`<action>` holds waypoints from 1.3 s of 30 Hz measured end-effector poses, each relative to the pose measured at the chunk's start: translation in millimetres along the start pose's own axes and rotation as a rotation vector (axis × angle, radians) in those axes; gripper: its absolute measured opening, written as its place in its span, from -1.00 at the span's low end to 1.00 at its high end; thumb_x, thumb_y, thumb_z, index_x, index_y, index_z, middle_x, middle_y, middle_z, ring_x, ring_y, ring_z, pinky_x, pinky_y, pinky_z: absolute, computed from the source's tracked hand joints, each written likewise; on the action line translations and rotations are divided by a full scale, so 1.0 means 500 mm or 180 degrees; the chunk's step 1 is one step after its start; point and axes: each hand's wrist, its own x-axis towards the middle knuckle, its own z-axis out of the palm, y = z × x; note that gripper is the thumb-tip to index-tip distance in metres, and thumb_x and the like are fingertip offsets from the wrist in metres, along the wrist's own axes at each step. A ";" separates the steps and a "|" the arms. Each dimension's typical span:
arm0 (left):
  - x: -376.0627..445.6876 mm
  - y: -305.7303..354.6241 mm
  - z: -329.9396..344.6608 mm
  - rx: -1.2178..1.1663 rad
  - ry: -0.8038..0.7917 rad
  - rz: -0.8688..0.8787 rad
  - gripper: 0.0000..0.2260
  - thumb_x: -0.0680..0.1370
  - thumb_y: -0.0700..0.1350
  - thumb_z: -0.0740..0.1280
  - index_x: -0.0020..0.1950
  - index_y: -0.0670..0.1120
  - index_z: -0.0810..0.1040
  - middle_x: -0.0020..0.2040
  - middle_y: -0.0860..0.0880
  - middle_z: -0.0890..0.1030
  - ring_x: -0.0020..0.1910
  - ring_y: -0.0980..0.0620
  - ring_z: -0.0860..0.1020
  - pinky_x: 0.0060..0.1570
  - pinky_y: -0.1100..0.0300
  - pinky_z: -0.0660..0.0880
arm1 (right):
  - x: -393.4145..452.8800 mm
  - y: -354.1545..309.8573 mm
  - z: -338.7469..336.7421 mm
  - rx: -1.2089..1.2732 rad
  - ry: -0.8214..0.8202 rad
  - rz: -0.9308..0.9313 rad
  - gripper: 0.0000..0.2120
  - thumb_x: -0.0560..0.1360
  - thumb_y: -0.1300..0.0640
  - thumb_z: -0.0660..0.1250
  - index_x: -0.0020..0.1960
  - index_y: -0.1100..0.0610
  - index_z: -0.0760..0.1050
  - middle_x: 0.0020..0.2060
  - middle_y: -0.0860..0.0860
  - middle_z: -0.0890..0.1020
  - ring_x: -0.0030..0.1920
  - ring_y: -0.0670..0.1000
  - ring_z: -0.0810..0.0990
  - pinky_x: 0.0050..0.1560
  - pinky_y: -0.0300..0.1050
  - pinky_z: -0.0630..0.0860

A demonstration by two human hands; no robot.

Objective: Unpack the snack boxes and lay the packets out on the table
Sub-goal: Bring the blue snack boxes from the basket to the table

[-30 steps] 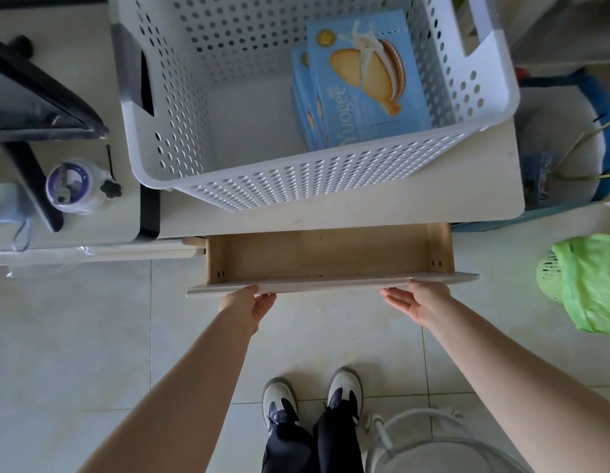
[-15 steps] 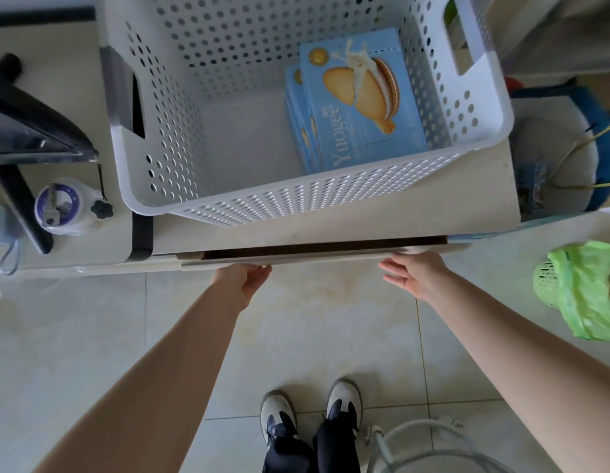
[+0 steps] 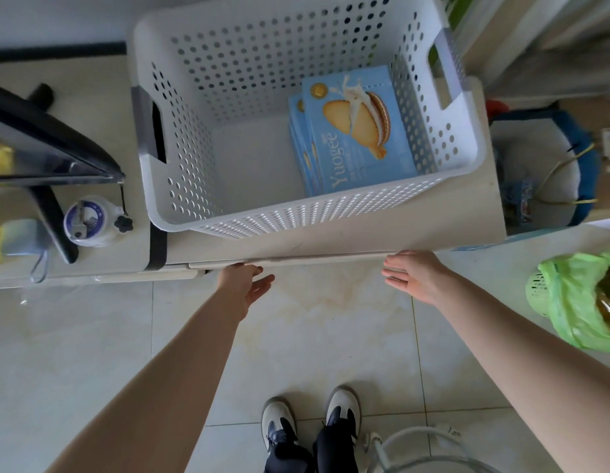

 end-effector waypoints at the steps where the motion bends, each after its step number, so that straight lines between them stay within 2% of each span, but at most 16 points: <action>1: -0.015 0.002 -0.001 0.0073 0.0033 0.0060 -0.77 0.58 -0.42 0.14 0.18 -0.21 0.41 0.14 -0.19 0.54 -0.05 -0.24 0.65 -0.02 -0.01 0.60 | -0.014 -0.002 -0.005 -0.0114 0.0004 -0.0059 -0.70 0.58 0.35 0.24 0.30 0.37 0.39 0.34 0.35 0.44 0.34 0.27 0.48 0.37 0.13 0.39; 2: -0.033 0.005 -0.001 0.0140 0.0049 0.0105 -0.70 0.58 -0.40 0.15 0.28 -0.18 0.39 0.16 -0.19 0.56 -0.01 -0.25 0.65 -0.01 -0.03 0.60 | -0.031 -0.003 -0.012 -0.0298 0.0022 -0.0110 -0.66 0.59 0.33 0.23 0.35 0.36 0.37 0.34 0.35 0.43 0.35 0.28 0.47 0.38 0.14 0.38; 4: -0.078 0.012 0.001 0.0218 0.0023 0.0147 -0.69 0.59 -0.38 0.15 0.32 -0.17 0.38 0.16 -0.19 0.57 -0.01 -0.25 0.65 -0.02 -0.04 0.60 | -0.069 -0.006 -0.026 -0.0723 0.0014 -0.0179 -0.67 0.58 0.29 0.23 0.32 0.37 0.39 0.29 0.34 0.48 0.34 0.28 0.47 0.36 0.08 0.40; 5: -0.103 0.014 0.002 0.0283 0.0014 0.0157 -0.71 0.60 -0.36 0.15 0.31 -0.19 0.39 0.16 -0.18 0.58 -0.04 -0.24 0.65 -0.03 -0.03 0.60 | -0.092 -0.008 -0.033 -0.0957 -0.0015 -0.0239 -0.73 0.57 0.28 0.22 0.23 0.38 0.44 0.21 0.36 0.51 0.36 0.28 0.37 0.28 0.01 0.43; 6: -0.130 0.016 0.003 0.0377 0.0015 0.0181 -0.73 0.60 -0.34 0.16 0.29 -0.20 0.41 0.15 -0.17 0.58 -0.06 -0.22 0.65 -0.06 -0.02 0.60 | -0.116 -0.009 -0.039 -0.1213 -0.0027 -0.0327 -0.83 0.56 0.28 0.22 0.07 0.38 0.47 0.05 0.40 0.50 0.33 0.16 0.21 0.13 -0.07 0.44; 7: -0.158 0.018 0.004 0.0490 0.0027 0.0223 -0.76 0.61 -0.32 0.16 0.26 -0.21 0.43 0.12 -0.16 0.59 -0.10 -0.20 0.65 -0.09 -0.01 0.60 | -0.140 -0.012 -0.046 -0.1469 -0.0006 -0.0472 -0.91 0.54 0.29 0.21 -0.07 0.31 0.46 -0.11 0.33 0.46 0.03 -0.06 0.19 -0.02 -0.13 0.38; 8: -0.186 0.019 0.005 0.0593 0.0037 0.0284 -0.78 0.61 -0.31 0.17 0.23 -0.20 0.44 0.08 -0.15 0.59 -0.14 -0.18 0.64 -0.12 0.00 0.59 | -0.167 -0.015 -0.052 -0.1756 0.0043 -0.0701 -0.93 0.53 0.28 0.22 -0.11 0.23 0.46 -0.15 0.23 0.46 -0.11 0.02 0.34 -0.12 -0.16 0.31; 9: -0.215 0.020 0.007 0.0693 0.0034 0.0354 -0.80 0.60 -0.31 0.18 0.20 -0.19 0.45 0.02 -0.14 0.59 -0.18 -0.16 0.62 -0.13 0.02 0.58 | -0.198 -0.016 -0.059 -0.2024 0.0074 -0.0925 -0.91 0.54 0.26 0.23 -0.05 0.19 0.51 -0.11 0.15 0.53 -0.06 0.08 0.51 -0.13 -0.16 0.33; 10: -0.245 0.021 0.009 0.0780 0.0009 0.0421 -0.81 0.59 -0.31 0.19 0.19 -0.18 0.45 -0.03 -0.12 0.59 -0.21 -0.13 0.61 -0.13 0.03 0.57 | -0.232 -0.017 -0.067 -0.2268 0.0090 -0.1100 -0.84 0.55 0.22 0.25 0.08 0.18 0.55 0.00 0.10 0.60 0.05 0.09 0.56 -0.05 -0.16 0.39; 13: -0.342 0.031 0.016 0.0913 -0.0102 0.0463 -0.82 0.59 -0.32 0.19 0.16 -0.16 0.45 -0.06 -0.11 0.61 -0.19 -0.13 0.59 -0.03 -0.01 0.58 | -0.338 -0.031 -0.088 -0.2850 0.0052 -0.1510 -0.68 0.59 0.17 0.23 0.32 0.20 0.46 0.25 0.09 0.59 0.29 0.09 0.52 0.24 -0.11 0.41; 15: -0.402 0.035 0.018 0.0927 -0.0152 0.0446 -0.83 0.58 -0.31 0.18 0.13 -0.15 0.46 -0.07 -0.12 0.62 -0.18 -0.13 0.59 -0.01 -0.02 0.58 | -0.396 -0.036 -0.101 -0.3239 -0.0005 -0.1703 -0.67 0.60 0.17 0.21 0.35 0.21 0.42 0.29 0.11 0.56 0.30 0.10 0.51 0.25 -0.10 0.39; 19: -0.504 0.058 0.021 0.1279 -0.0059 0.0717 -0.84 0.53 -0.31 0.21 0.07 -0.14 0.47 -0.18 -0.10 0.61 -0.32 -0.05 0.52 -0.28 0.16 0.46 | -0.503 -0.061 -0.115 -0.3651 0.0031 -0.2191 -0.63 0.61 0.13 0.18 0.39 0.18 0.37 0.28 0.12 0.53 0.29 0.09 0.49 0.27 -0.06 0.40; 24: -0.595 0.102 0.017 0.2338 0.0196 0.1667 -0.80 0.52 -0.24 0.24 0.11 -0.11 0.52 -0.10 -0.09 0.63 -0.14 -0.09 0.55 -0.19 0.16 0.45 | -0.597 -0.117 -0.110 -0.3699 0.0120 -0.2557 -0.59 0.62 0.14 0.17 0.46 0.15 0.30 0.33 0.12 0.47 0.33 0.09 0.45 0.29 -0.07 0.39; 30: -0.618 0.180 0.040 0.3002 0.0267 0.2263 -0.79 0.54 -0.21 0.23 0.15 -0.11 0.52 -0.02 -0.01 0.62 -0.03 -0.06 0.55 -0.08 0.11 0.49 | -0.616 -0.191 -0.082 -0.3779 0.0095 -0.2617 -0.58 0.63 0.11 0.14 0.48 0.15 0.26 0.32 0.10 0.46 0.33 0.08 0.44 0.28 -0.06 0.42; 35: -0.566 0.253 0.083 0.3194 0.0175 0.2208 -0.78 0.55 -0.20 0.25 0.19 -0.11 0.52 0.06 -0.02 0.63 0.04 -0.07 0.57 -0.07 0.14 0.48 | -0.577 -0.266 -0.031 -0.3794 0.0079 -0.2474 -0.58 0.64 0.10 0.14 0.47 0.15 0.26 0.32 0.10 0.47 0.33 0.08 0.44 0.30 -0.08 0.41; 39: -0.502 0.297 0.121 0.3219 0.0021 0.1950 -0.77 0.54 -0.20 0.25 0.19 -0.11 0.52 0.08 -0.03 0.61 0.03 -0.06 0.55 -0.01 0.07 0.54 | -0.520 -0.325 0.014 -0.3723 0.0070 -0.2297 -0.60 0.64 0.10 0.15 0.45 0.18 0.27 0.29 0.12 0.48 0.27 0.08 0.48 0.22 -0.09 0.45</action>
